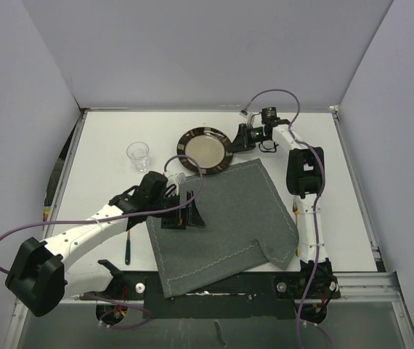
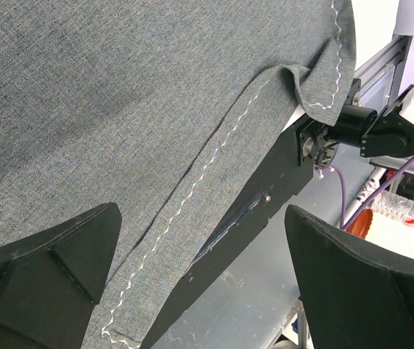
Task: Set the dinner table for one person
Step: Move the plate to the center of the board.
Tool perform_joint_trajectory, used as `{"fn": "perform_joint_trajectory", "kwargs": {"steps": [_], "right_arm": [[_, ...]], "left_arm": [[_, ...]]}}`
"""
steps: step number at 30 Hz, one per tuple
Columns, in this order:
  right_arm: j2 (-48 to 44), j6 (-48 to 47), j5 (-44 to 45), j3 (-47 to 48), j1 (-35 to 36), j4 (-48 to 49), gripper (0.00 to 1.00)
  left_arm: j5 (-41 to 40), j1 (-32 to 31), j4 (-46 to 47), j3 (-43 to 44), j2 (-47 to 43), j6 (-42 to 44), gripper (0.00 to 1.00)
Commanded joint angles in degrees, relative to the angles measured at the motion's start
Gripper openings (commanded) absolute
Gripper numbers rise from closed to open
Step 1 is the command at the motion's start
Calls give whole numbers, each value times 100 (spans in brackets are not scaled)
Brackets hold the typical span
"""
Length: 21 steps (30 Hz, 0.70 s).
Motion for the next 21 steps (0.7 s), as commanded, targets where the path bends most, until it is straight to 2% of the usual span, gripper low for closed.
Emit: {"fn": "perform_joint_trajectory", "kwargs": {"steps": [1,21], "right_arm": [[-342,-508,353,-585,-380,234,0],[-1155,-1063,455,-1954,-2332,377,0]], "left_arm": [[194,-5,376,154,148,96,98],[388,-4,529,404,672,330,98]]}}
